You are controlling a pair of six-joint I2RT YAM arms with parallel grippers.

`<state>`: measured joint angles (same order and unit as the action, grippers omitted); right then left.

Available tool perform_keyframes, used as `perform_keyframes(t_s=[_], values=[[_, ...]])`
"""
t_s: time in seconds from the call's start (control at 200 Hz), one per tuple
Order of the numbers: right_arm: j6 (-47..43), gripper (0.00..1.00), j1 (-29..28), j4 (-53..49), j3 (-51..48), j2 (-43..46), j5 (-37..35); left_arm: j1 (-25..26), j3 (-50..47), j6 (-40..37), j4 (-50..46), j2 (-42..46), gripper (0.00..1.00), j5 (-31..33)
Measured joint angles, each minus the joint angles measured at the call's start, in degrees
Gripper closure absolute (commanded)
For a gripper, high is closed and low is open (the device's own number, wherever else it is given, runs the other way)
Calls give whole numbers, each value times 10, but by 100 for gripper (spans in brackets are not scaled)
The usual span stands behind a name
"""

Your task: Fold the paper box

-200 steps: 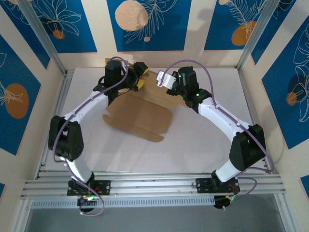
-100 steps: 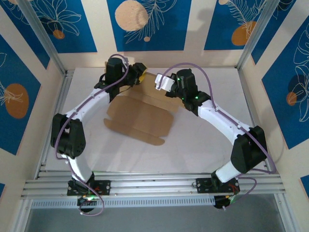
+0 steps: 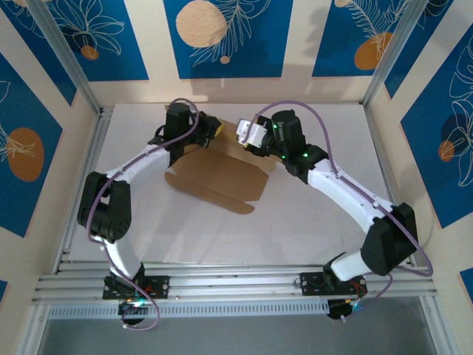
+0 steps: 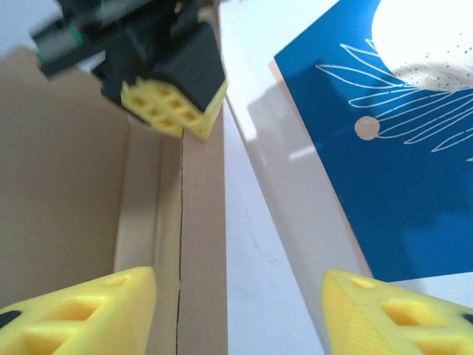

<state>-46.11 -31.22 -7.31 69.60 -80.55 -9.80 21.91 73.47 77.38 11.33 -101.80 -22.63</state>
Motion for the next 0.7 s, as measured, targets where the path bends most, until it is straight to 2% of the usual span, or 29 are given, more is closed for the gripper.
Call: perform_keyframes(t_s=[0.13, 0.285, 0.405, 0.525, 0.7], values=[[121, 40, 34, -23, 0, 52, 79, 0, -46, 20, 42, 4, 100, 15], [329, 42, 98, -53, 9, 87, 128, 4, -94, 63, 55, 36, 100, 64], [471, 47, 149, -117, 44, 71, 163, 16, -104, 92, -9, 88, 100, 143], [565, 46, 175, -151, 48, 56, 185, 36, -84, 113, -111, 137, 100, 216], [665, 46, 191, -212, 76, 19, 224, 52, -78, 137, -150, 154, 100, 260]])
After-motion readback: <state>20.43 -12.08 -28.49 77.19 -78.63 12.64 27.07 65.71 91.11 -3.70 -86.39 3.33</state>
